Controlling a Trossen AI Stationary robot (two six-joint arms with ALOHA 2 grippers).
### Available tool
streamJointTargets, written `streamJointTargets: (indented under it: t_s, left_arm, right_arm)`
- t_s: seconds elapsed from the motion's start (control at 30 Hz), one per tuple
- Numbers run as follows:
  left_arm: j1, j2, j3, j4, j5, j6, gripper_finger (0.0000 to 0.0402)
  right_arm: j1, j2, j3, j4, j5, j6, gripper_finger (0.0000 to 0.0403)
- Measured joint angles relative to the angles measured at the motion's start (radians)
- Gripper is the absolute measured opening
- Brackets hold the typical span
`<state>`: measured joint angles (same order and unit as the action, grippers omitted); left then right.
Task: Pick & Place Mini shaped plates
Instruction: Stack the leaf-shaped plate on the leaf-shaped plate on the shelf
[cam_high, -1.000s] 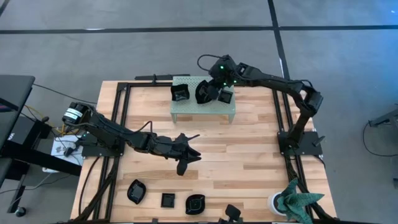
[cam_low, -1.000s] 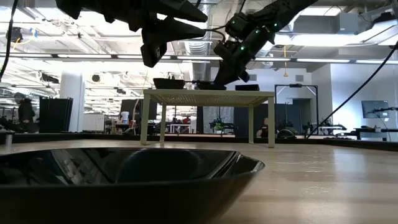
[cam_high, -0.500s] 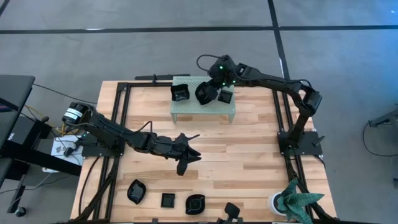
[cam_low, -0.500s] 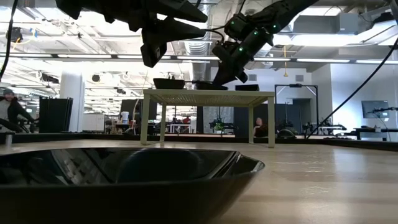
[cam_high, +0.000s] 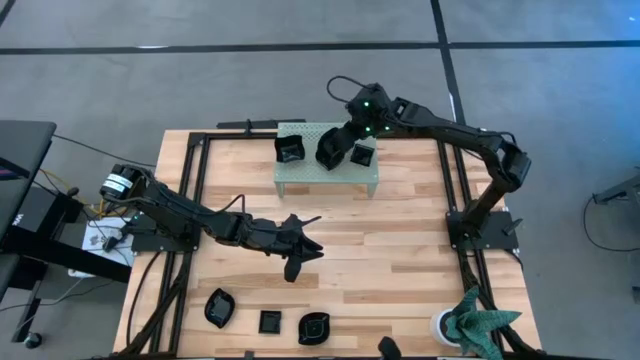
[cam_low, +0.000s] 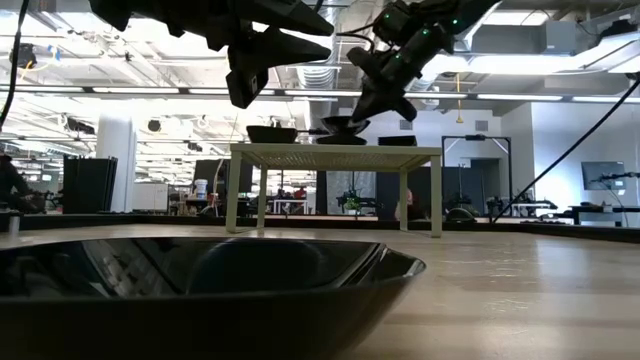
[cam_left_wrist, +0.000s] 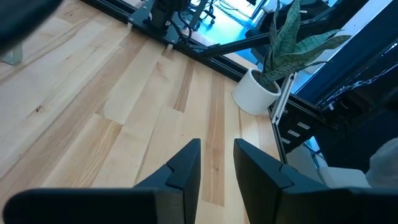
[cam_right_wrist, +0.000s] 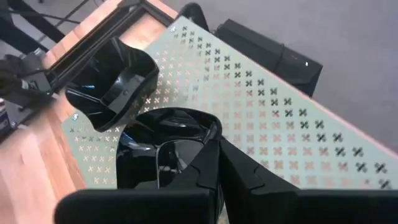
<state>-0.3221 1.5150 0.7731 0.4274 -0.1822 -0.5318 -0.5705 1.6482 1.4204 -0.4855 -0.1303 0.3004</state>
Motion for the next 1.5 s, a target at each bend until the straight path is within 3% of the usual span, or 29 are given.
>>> streamJointTargets:
  t_s: [0.33,0.67,0.9,1.13,1.23,1.37,1.5]
  left_arm:
    - [-0.010,0.000,0.000,0.000,0.000,0.000,0.0097]
    - [-0.031,0.000,0.000,0.000,0.000,0.000,0.0097]
    - [-0.056,0.000,0.000,0.000,0.036,0.002,0.0097]
    - [-0.116,0.001,0.000,0.000,0.036,0.099,0.0097]
    - [-0.115,0.001,0.000,-0.016,0.036,0.085,0.0100]
    - [-0.106,0.024,0.000,-0.094,0.031,-0.056,0.0122]
    - [-0.111,0.108,-0.001,-0.087,0.133,-0.157,0.0153]
  right_arm:
    - [0.033,0.027,0.000,-0.046,0.001,0.032,0.0016]
    - [0.018,0.019,0.000,-0.024,-0.002,-0.005,0.0075]
    - [0.063,-0.001,0.061,-0.153,-0.066,-0.177,0.0082]
    - [0.218,-0.119,0.064,-0.270,-0.032,-0.363,0.0082]
    - [0.284,-0.204,-0.002,-0.239,-0.022,-0.389,0.0082]
    - [0.358,-0.325,-0.173,-0.117,-0.021,-0.389,0.0082]
    - [0.418,-0.422,-0.374,0.060,-0.022,-0.389,0.0082]
